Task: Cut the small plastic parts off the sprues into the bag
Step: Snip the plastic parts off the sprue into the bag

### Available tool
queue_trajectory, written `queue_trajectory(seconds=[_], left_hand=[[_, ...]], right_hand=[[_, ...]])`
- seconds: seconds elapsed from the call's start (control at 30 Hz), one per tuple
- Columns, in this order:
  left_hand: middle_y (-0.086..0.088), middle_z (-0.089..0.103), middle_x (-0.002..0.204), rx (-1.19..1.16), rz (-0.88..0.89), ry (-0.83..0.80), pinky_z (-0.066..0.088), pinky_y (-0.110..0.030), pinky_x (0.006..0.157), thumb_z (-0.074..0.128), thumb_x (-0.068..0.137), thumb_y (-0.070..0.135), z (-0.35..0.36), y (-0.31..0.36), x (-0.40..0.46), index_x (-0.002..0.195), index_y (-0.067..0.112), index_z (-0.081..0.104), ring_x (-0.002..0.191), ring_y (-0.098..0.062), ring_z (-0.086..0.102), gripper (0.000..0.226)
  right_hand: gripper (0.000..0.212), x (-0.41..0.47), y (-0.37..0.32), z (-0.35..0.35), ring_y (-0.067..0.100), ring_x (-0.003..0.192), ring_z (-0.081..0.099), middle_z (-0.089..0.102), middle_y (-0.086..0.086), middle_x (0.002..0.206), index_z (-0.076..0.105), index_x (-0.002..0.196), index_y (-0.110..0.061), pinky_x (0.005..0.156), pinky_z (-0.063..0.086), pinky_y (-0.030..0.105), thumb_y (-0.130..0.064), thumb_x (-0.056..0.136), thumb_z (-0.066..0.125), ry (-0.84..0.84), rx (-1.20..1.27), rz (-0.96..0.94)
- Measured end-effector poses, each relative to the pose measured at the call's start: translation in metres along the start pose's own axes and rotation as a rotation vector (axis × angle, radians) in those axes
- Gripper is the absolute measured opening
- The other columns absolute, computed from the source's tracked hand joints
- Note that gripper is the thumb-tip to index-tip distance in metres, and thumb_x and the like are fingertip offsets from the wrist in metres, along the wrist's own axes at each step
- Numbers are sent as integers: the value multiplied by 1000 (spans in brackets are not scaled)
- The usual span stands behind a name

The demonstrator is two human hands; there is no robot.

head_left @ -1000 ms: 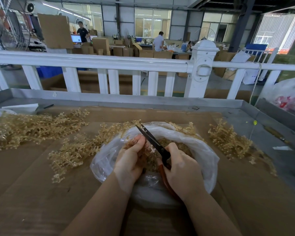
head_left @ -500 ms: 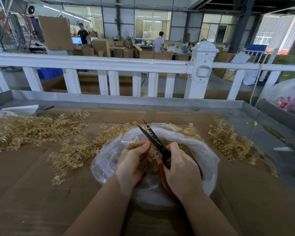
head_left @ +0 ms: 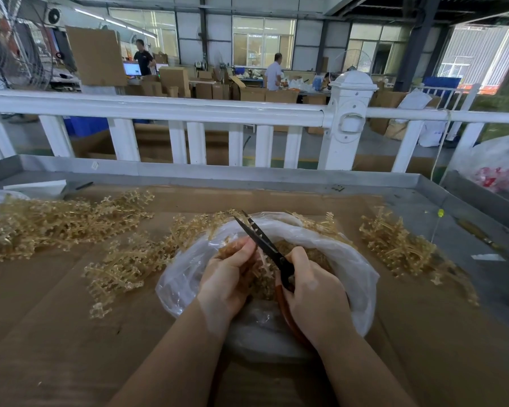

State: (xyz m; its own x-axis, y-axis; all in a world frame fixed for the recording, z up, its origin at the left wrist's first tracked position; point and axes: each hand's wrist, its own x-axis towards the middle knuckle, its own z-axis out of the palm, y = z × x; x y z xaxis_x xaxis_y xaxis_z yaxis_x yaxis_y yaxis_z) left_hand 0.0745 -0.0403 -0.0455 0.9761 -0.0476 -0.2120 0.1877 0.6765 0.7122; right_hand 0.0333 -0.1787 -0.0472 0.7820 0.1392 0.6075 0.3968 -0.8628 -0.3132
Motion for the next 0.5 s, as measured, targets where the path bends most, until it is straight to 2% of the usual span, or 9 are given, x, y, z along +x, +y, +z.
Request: queue_trajectory(seconds=[0.07, 0.17, 0.37, 0.5], left_hand=[[-16, 72, 86, 4, -7, 4, 60, -39, 62, 71, 61, 9, 1, 0, 0, 93, 4, 66, 72, -28, 70, 33], [-19, 66, 98, 16, -22, 0, 57, -42, 75, 70, 63, 9, 0, 2, -2, 104, 4, 64, 87, -31, 65, 42], [-16, 73, 85, 60, -71, 26, 58, -35, 55, 63, 81, 0, -1, 1, 0, 92, 3, 67, 71, -26, 72, 12], [-15, 73, 86, 83, -87, 34, 58, -33, 54, 64, 82, 2, 0, 3, -1, 99, 1, 68, 70, -24, 72, 17]], right_hand=[[19, -1, 0, 0, 13, 62, 61, 64, -1, 72, 59, 96, -11, 54, 47, 20, -20, 83, 69, 0, 12, 10], [21, -1, -1, 1, 16, 66, 62, 65, 1, 75, 58, 97, -11, 57, 52, 26, -19, 81, 71, 11, 24, 24], [24, 0, -2, 3, 19, 77, 62, 65, 3, 85, 57, 104, -10, 68, 53, 28, -20, 84, 66, -13, 14, 44], [27, 2, -4, 3, 19, 76, 63, 65, 4, 85, 57, 107, -9, 66, 51, 26, -21, 85, 65, -42, -11, 47]])
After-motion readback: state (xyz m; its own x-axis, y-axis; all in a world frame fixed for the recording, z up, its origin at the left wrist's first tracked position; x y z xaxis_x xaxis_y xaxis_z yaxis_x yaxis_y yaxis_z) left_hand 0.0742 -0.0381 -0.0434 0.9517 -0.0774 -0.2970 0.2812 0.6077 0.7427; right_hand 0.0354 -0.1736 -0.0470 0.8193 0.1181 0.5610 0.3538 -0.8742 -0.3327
